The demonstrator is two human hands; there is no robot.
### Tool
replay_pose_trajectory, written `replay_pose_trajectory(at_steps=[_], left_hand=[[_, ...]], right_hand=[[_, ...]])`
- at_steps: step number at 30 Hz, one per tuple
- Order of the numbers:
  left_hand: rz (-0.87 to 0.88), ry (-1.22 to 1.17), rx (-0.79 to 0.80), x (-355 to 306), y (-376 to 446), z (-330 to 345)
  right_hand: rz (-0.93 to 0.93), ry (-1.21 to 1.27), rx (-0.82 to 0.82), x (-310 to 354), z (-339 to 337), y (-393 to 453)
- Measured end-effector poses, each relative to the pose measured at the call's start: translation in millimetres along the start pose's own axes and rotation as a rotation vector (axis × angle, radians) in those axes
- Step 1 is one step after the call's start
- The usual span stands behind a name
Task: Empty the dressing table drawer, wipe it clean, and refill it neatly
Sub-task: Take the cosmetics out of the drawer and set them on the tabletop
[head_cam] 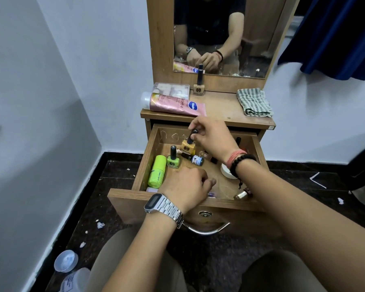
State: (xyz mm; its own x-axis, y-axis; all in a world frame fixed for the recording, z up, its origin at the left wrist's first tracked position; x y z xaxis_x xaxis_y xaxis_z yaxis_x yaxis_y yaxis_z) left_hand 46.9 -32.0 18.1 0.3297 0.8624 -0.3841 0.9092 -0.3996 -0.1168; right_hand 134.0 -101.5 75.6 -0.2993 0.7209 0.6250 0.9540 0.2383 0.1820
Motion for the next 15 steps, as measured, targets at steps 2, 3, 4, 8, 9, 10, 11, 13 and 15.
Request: replay_pose_trajectory(at_steps=[2,3,4,8,9,10,11,13,15], left_hand=[[0.01,-0.001,0.01,-3.1,-0.6,0.2],[0.013,-0.006,0.018,-3.9,-1.1,1.1],[0.015,-0.013,0.027,-4.4,-1.6,1.6],[0.029,-0.033,0.061,-5.6,-2.5,3.6],[0.032,-0.038,0.067,-6.5,-2.3,4.0],[0.034,-0.041,0.072,-7.4,-2.3,4.5],[0.034,-0.045,0.072,-7.6,-2.1,4.8],[0.026,-0.062,0.069,-6.1,-2.1,5.7],[0.02,-0.081,0.058,-4.6,-1.8,5.9]], right_hand=[[-0.025,0.018,-0.032,8.8,-19.7,-5.3],[-0.029,0.031,-0.05,12.2,-30.3,-7.2],[-0.03,0.045,-0.068,15.3,-42.4,-7.8],[-0.03,0.031,-0.166,24.8,-93.7,-0.4],[-0.029,0.022,-0.192,26.2,-105.2,3.8],[-0.026,-0.005,-0.215,27.3,-115.0,8.5],[-0.021,-0.045,-0.232,28.2,-123.0,14.3],[-0.012,-0.119,-0.25,28.2,-133.2,27.4],[-0.003,-0.173,-0.259,26.2,-137.6,42.8]])
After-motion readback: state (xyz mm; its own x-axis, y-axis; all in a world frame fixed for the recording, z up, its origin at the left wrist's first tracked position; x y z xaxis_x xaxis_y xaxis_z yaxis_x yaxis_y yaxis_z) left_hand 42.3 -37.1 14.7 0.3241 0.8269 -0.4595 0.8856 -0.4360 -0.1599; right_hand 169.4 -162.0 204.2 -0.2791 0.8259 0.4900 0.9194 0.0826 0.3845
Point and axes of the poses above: each hand's wrist, its own y-axis towards the middle knuckle, its own z-axis out of the palm, x = y × z, the point moved 10 cm from there along y, towards the middle knuckle, and after that the axes turned 8 degrees about x, right-handed, at the moved point
